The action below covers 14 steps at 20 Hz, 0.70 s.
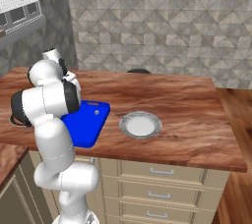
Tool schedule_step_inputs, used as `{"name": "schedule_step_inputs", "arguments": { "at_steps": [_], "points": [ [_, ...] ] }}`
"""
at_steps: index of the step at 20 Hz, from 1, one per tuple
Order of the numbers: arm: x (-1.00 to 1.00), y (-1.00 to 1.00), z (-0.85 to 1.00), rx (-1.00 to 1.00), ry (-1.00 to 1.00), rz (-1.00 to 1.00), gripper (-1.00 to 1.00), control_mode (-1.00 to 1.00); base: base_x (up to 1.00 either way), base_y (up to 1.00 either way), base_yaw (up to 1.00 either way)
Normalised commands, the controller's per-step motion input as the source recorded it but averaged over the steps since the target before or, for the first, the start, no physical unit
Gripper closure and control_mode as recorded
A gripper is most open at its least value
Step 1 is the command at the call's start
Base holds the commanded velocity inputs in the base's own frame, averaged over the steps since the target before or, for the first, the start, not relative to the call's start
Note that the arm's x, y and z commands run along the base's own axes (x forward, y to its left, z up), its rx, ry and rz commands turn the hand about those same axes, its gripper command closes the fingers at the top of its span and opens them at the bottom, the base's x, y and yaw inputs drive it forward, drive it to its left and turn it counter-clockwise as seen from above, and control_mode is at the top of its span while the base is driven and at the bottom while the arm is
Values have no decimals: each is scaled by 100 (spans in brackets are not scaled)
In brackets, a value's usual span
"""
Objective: Move the dessert items from the plate to the tray.
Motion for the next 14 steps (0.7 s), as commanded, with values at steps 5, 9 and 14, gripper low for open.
{"name": "schedule_step_inputs", "arguments": {
  "at_steps": [5, 9, 14],
  "points": [
    [-16, 75, 20, 17, 6, 22, -100, -100, 0, 0, 0],
    [0, 53, 0, 24, 7, 31, -100, -100, 0, 0, 0],
    [-5, 59, -5, 2, 4, 38, -100, -100, 0, 0, 0]
  ]
}}
